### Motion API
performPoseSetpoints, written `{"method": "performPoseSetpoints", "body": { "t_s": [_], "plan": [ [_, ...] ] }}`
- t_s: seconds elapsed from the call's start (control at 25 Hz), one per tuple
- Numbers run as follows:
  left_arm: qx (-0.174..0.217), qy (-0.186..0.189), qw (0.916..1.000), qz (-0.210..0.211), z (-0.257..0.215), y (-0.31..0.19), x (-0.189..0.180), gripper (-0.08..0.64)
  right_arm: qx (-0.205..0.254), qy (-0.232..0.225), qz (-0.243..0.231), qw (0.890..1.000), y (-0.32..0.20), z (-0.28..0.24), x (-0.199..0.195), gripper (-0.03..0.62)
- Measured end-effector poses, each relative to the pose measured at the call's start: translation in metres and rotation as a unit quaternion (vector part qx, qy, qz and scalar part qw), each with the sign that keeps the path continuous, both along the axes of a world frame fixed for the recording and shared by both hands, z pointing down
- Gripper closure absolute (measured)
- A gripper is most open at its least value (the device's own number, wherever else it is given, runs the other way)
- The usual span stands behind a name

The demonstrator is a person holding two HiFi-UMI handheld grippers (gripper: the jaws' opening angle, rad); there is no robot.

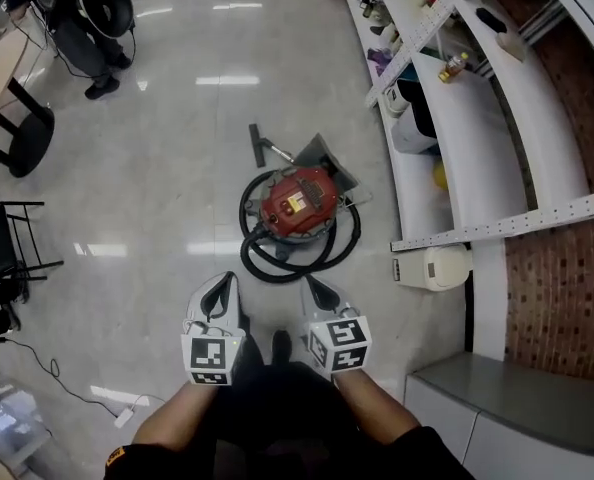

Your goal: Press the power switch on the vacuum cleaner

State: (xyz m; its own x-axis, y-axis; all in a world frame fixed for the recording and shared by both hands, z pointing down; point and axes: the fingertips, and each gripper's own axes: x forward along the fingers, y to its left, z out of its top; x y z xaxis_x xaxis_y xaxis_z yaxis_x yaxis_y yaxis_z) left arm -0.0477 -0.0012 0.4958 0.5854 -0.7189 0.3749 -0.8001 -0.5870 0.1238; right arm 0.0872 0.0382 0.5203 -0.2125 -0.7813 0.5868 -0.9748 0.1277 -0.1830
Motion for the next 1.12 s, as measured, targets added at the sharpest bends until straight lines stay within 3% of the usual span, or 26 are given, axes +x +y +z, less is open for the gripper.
{"method": "performPoseSetpoints", "body": {
  "t_s": [0.68, 1.12],
  "plan": [
    [-0.040, -0.047, 0.9939, 0.091, 0.080, -0.122, 0.013, 0.545, -0.094, 0.026, 0.060, 0.993, -0.105, 0.078, 0.015, 0.600],
    [-0.085, -0.072, 0.9909, 0.077, 0.151, -0.156, 0.043, 0.545, -0.156, 0.025, 0.045, 0.986, -0.148, 0.155, 0.039, 0.600]
  ]
}}
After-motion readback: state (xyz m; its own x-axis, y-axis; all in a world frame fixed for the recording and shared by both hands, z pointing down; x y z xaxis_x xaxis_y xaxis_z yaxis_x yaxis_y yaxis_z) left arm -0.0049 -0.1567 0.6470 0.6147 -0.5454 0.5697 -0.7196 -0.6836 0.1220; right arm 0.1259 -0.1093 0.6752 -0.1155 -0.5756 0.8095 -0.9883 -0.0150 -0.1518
